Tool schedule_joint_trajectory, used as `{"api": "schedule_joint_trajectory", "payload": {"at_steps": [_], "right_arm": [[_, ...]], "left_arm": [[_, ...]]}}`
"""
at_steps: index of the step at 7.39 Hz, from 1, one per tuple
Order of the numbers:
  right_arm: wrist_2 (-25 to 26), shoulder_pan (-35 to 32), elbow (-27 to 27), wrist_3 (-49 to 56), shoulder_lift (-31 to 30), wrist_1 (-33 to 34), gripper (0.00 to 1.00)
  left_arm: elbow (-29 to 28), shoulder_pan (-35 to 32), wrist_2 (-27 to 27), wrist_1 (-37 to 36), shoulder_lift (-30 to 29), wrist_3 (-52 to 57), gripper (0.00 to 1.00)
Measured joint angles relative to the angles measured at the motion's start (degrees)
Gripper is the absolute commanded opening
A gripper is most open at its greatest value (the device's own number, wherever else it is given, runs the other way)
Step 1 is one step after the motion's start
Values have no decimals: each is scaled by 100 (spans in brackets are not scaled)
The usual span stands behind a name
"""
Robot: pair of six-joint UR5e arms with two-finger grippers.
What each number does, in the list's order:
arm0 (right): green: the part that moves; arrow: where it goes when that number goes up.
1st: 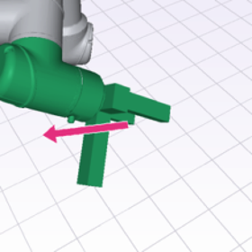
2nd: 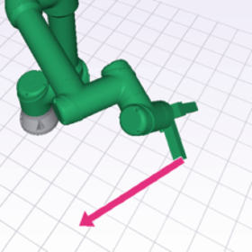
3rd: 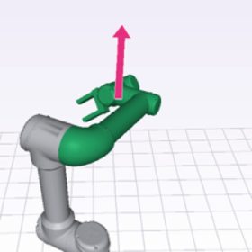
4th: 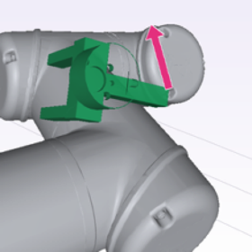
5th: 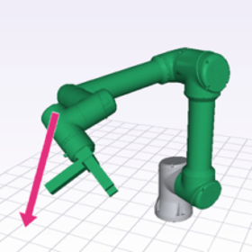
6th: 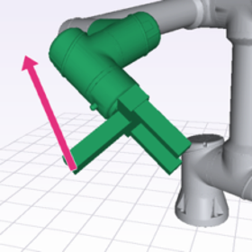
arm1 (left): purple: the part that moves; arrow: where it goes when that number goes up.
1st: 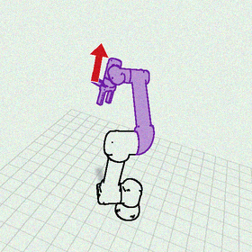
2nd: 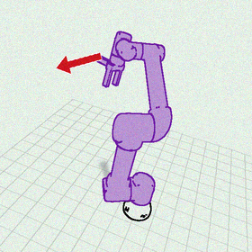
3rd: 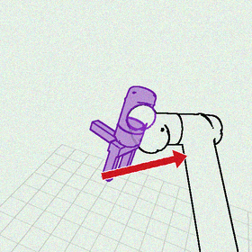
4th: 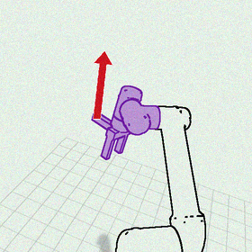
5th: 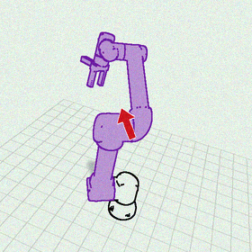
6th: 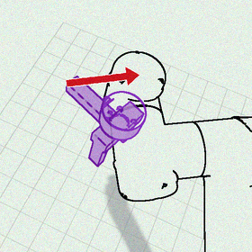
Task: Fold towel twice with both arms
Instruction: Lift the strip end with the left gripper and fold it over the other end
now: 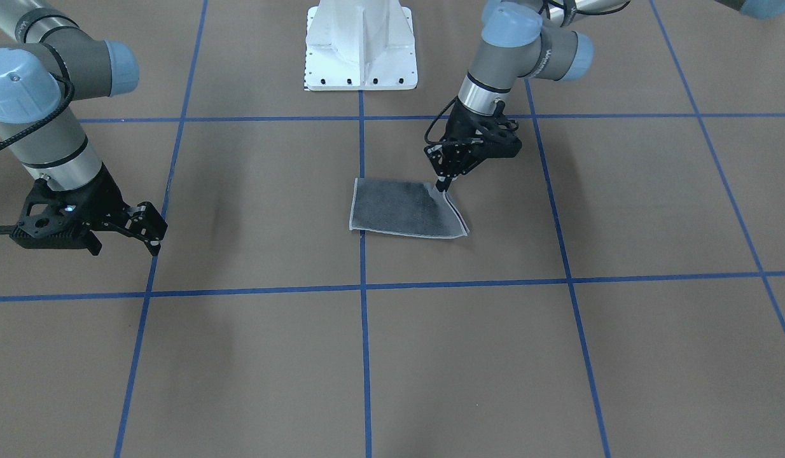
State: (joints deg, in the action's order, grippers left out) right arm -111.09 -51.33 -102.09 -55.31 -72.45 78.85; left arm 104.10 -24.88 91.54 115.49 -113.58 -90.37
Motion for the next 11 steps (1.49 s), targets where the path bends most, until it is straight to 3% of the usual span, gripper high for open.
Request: {"api": "schedule_joint_trajectory", "payload": {"at_steps": [3, 6, 11], "right_arm": [[5, -23, -1, -30, 1, -3, 100], [4, -26, -9, -57, -6, -10, 100], [7, -32, -13, -59, -6, -19, 100]], "left_arm": [[-233, 239, -21, -174, -596, 4, 0], [-957, 334, -178, -182, -1379, 10, 0], [-1101, 385, -207, -169, -1599, 293, 0]]}}
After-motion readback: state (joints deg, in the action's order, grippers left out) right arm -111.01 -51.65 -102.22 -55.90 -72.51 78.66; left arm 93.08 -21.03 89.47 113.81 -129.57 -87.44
